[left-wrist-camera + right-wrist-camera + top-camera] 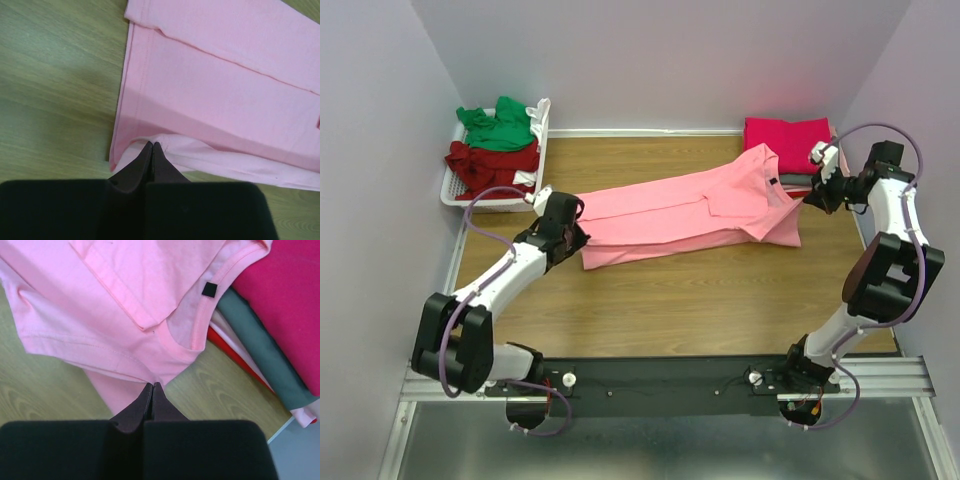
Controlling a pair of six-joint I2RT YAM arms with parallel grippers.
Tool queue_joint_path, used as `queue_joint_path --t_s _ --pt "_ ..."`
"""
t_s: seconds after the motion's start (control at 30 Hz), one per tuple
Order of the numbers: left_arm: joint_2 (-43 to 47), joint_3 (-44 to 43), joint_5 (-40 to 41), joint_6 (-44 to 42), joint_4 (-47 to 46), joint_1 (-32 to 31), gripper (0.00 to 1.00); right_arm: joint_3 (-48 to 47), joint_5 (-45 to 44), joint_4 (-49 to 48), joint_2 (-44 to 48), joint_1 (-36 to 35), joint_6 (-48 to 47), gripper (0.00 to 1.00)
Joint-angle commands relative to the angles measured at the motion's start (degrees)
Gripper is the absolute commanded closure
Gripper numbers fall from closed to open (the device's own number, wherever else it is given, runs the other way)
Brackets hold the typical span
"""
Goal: Fold and stack the t-shirts
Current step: Fold the tshirt
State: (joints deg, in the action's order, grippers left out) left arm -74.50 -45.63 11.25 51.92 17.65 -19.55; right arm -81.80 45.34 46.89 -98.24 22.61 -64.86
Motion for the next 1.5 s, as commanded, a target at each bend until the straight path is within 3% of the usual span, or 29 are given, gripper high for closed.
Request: queue_joint_path --t_s 0.0,0.5,1.47 --pt "-3.45 -2.97 0.62 -3.05 -1.39 0.74 0.99 -2.75 0.36 -2.94 -2.13 -0.99 3.51 1.00" --pt "-14.18 -11.32 4.57 -7.18 -0.34 1.36 0.99 -5.83 -2.19 -6.20 -6.97 -3.54 8.26 0.99" --pt "-19.28 -14.40 5.81 -8.33 -0.16 1.80 0.98 -10.92 -7.55 -10.59 -11.27 -8.28 16.78 1.00"
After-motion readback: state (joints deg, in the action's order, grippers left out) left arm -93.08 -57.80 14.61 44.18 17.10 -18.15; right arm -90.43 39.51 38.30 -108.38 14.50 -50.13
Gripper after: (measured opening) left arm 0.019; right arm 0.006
